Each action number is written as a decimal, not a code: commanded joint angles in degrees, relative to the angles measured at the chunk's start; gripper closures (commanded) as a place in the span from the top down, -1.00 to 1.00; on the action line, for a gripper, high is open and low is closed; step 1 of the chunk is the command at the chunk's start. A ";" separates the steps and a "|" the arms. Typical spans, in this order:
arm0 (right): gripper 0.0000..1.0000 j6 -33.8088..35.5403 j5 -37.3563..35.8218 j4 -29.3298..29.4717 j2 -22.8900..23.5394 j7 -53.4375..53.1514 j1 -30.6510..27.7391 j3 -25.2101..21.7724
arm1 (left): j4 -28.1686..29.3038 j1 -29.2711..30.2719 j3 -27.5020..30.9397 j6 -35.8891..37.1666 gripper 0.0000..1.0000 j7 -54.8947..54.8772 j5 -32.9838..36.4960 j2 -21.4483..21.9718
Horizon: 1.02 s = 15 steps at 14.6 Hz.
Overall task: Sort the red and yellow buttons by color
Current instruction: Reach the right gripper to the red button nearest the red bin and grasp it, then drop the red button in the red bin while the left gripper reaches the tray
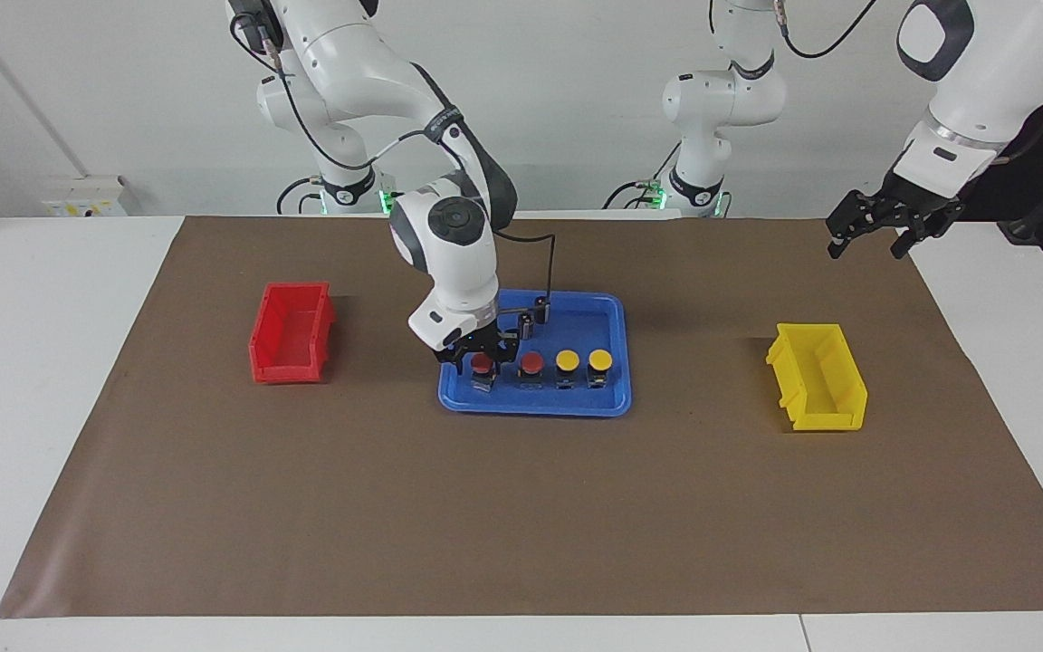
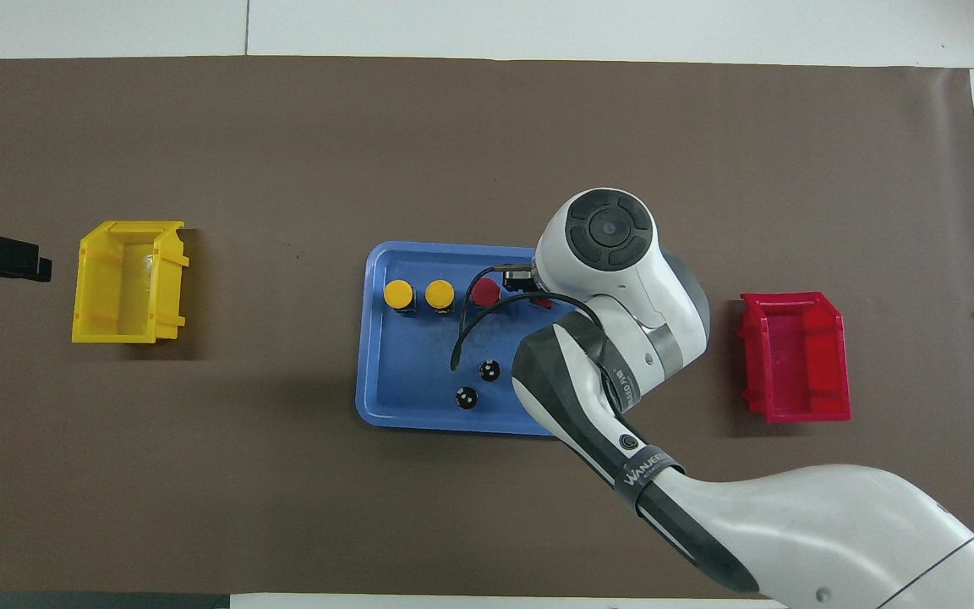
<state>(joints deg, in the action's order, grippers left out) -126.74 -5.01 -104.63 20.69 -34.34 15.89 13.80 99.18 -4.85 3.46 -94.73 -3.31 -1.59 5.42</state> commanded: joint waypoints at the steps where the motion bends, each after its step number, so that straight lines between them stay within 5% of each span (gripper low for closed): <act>1: -0.10 -1.05 -1.23 -0.05 0.05 -1.08 -0.16 0.26 | -1.01 -0.24 -0.47 1.21 1.00 -0.56 -0.17 -0.41; 5: -0.56 0.96 -1.23 2.40 0.32 -0.91 -0.25 0.26 | -1.01 0.63 -0.39 1.21 1.00 -0.56 -0.17 -0.41; 8: -0.63 9.46 -1.23 7.49 -1.86 0.58 -1.39 0.17 | -1.01 1.07 -0.39 1.21 1.00 -0.56 -0.17 -0.41; 10: -0.63 15.27 -0.53 6.03 -9.05 6.52 -5.23 0.09 | -1.01 1.07 -0.39 1.21 1.00 -0.56 -0.17 -0.41; 15: -0.63 19.69 6.40 -12.40 -30.06 30.24 -20.17 -0.09 | -1.01 0.46 -0.56 1.12 1.00 -0.56 -0.17 -0.41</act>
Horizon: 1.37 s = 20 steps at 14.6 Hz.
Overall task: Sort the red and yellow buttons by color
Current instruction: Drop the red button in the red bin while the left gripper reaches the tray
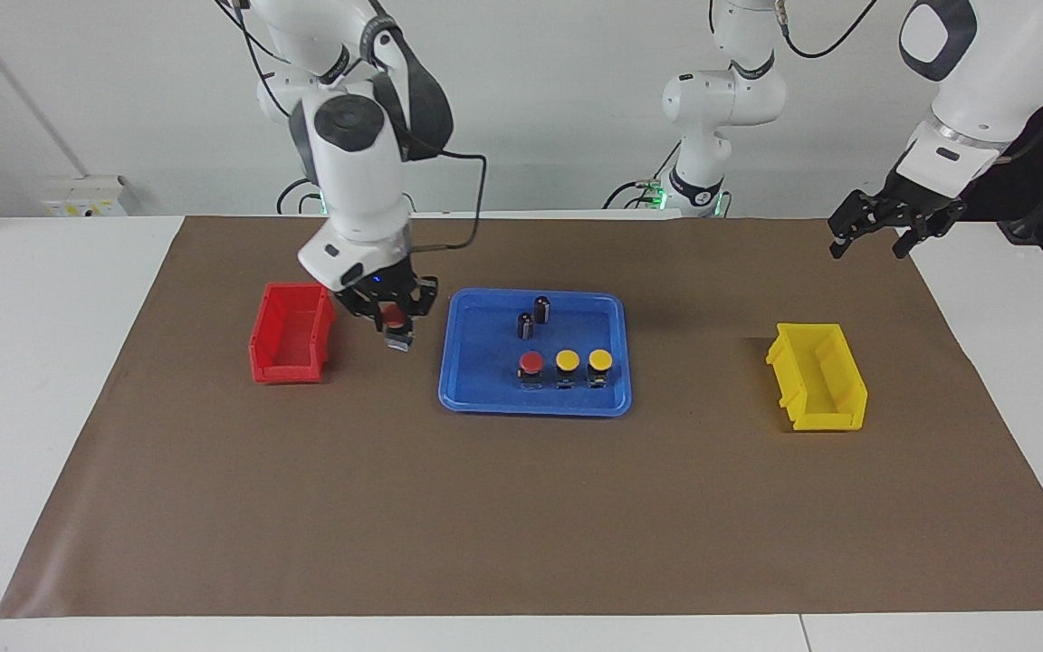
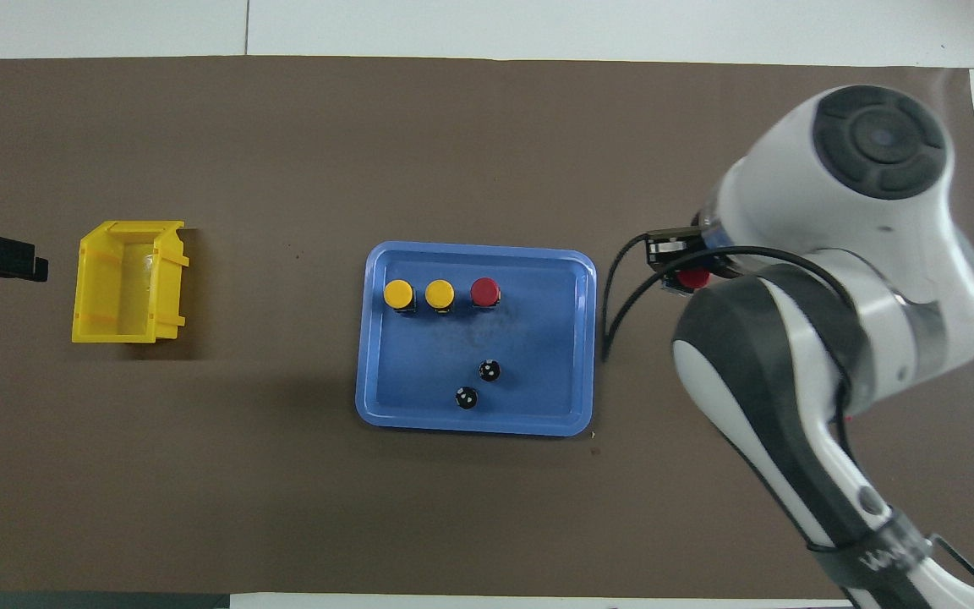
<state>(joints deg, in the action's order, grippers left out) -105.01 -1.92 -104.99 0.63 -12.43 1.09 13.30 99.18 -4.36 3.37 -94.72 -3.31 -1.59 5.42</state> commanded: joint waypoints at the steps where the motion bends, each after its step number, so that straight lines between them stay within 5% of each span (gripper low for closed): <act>1: -0.63 -2.04 4.02 -14.95 -12.56 12.48 -8.10 0.24 | -1.01 -0.12 -0.64 1.38 1.00 -0.56 -0.17 -0.41; 5: -0.63 -5.46 4.03 -23.22 -16.71 23.40 -15.41 -0.03 | -0.05 -0.90 -1.26 0.43 1.00 6.79 -0.25 -0.15; 10: -0.63 -12.39 4.03 -29.03 -15.67 28.16 -18.58 -1.08 | 6.37 -11.53 -1.88 -8.70 1.00 21.12 -0.17 0.30; 16: -0.62 -18.65 5.25 -34.92 -14.78 26.85 -17.53 -1.00 | 8.92 -24.01 -2.05 -23.72 0.91 41.42 -0.25 -9.09; 20: -0.60 -21.54 5.70 -38.44 -14.70 27.02 -17.00 -0.91 | 9.10 -25.79 -2.23 -27.09 0.77 43.21 -0.25 -13.24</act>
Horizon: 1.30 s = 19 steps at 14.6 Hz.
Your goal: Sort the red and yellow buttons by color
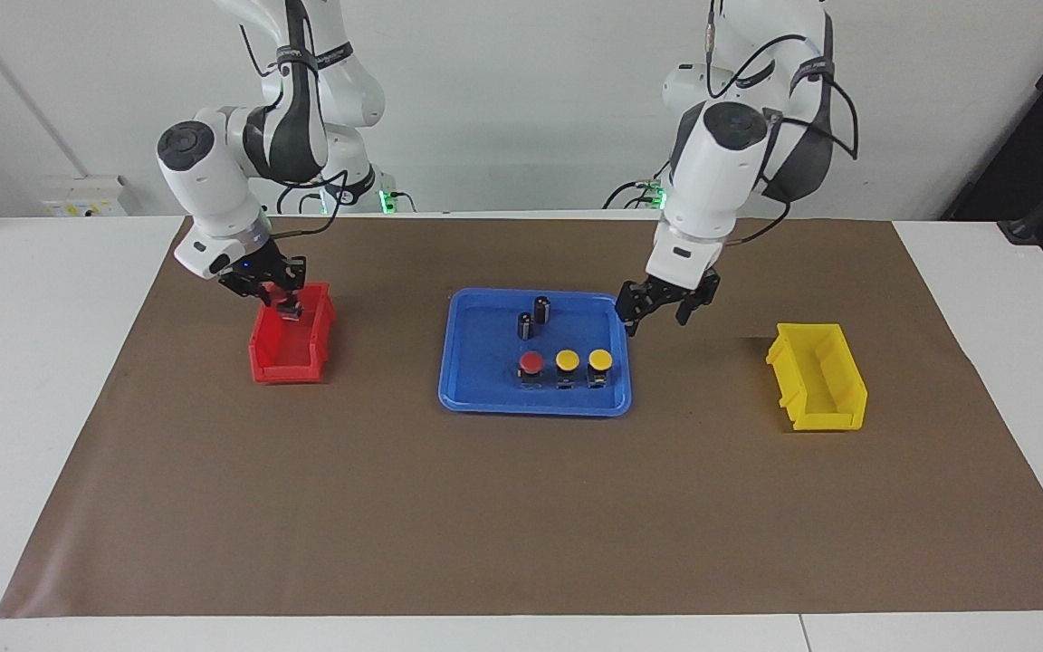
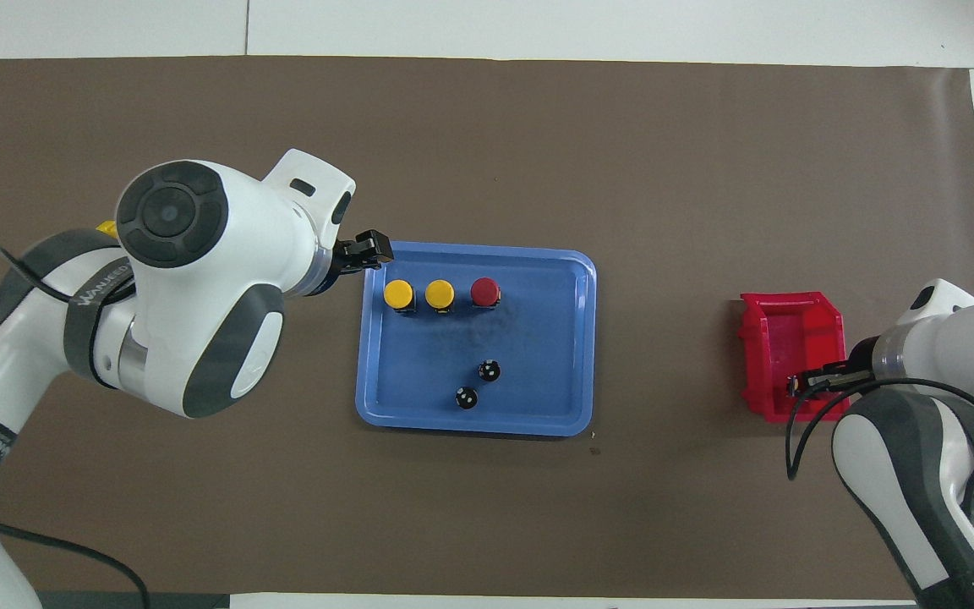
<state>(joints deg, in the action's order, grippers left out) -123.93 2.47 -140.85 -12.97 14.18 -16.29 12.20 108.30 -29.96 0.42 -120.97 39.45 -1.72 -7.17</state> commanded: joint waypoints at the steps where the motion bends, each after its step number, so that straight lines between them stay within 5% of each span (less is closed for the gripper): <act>1: -0.60 -5.41 1.31 -3.46 0.04 0.41 1.17 0.10 | -0.02 -0.89 0.72 -1.02 0.76 0.45 -0.13 -1.17; 5: -0.59 -9.48 1.31 -5.13 0.58 0.67 2.32 0.10 | 0.33 -2.21 0.72 -3.56 0.61 0.98 -0.13 -3.55; 11: -0.25 -9.22 1.31 -5.31 0.49 0.94 1.61 0.01 | 0.68 -5.72 0.89 -8.13 0.54 6.25 -0.22 -7.85; 12: -0.15 -9.22 1.31 -5.57 0.40 0.94 1.61 0.01 | 0.68 -5.90 0.90 -8.14 0.54 6.25 -0.13 -8.38; 13: 0.15 -9.22 1.31 -5.57 0.40 0.85 1.61 0.01 | 0.68 -5.90 0.90 -7.88 0.53 6.25 -0.13 -8.47; 15: 0.25 -8.78 1.31 -5.14 0.49 1.03 1.44 -0.08 | 0.68 -5.99 0.98 -6.65 0.52 6.25 -0.04 -8.39; 19: 0.26 -1.51 1.22 3.45 3.29 0.24 1.26 0.01 | -0.72 -5.46 1.16 -6.74 0.51 6.52 -0.04 -8.47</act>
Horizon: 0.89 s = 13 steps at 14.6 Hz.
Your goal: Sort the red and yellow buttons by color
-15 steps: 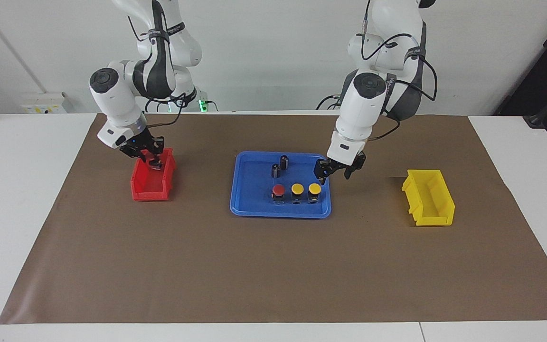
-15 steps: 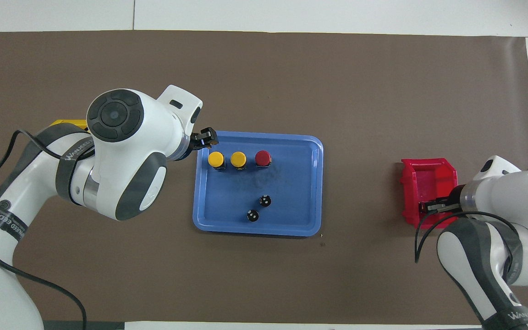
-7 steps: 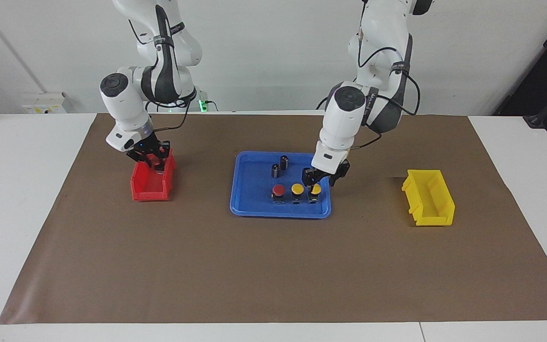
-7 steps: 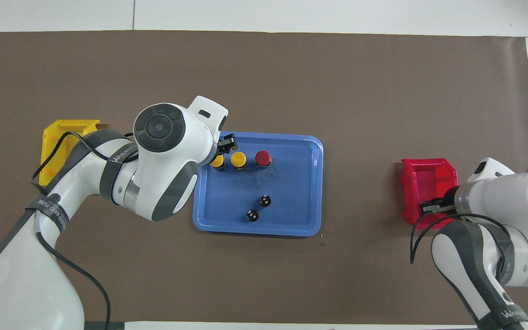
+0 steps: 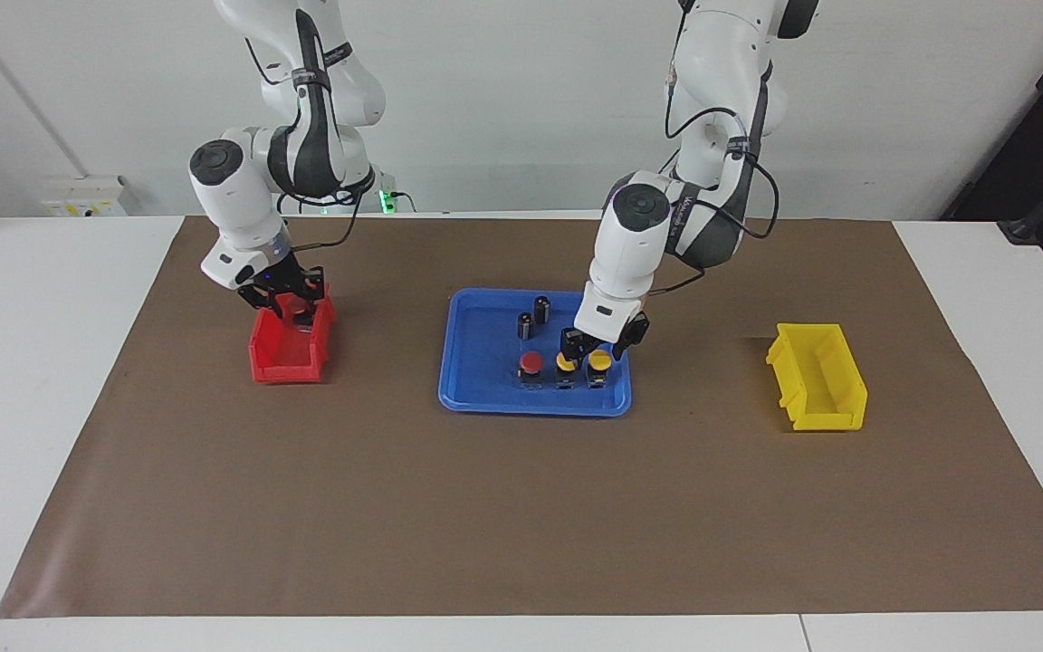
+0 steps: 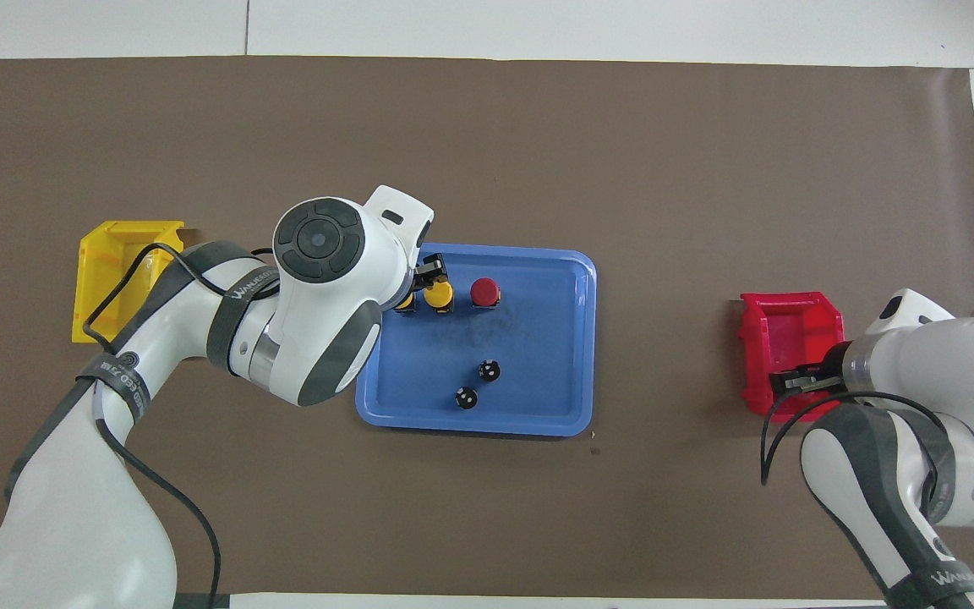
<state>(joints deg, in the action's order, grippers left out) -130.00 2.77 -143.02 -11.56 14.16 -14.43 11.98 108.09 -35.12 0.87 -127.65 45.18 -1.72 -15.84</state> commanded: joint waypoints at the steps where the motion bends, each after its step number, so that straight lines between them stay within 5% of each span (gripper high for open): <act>1: 0.29 7.02 0.92 8.61 2.41 0.34 -0.43 0.24 | -0.77 -0.21 0.71 0.38 0.51 1.13 -0.04 0.37; 9: 0.42 27.93 2.67 28.30 2.42 -6.32 0.45 3.12 | -0.60 0.05 0.80 4.52 0.49 0.52 1.63 2.22; 13: 0.44 31.21 3.47 33.59 3.29 -15.20 1.93 6.91 | 1.25 -0.12 0.80 3.81 0.44 0.00 1.63 2.83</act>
<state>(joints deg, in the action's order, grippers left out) -100.56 5.46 -112.80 -10.43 2.32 -13.28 17.66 107.15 -34.97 1.32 -123.80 45.54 -1.07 -14.84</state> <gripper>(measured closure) 0.282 0.264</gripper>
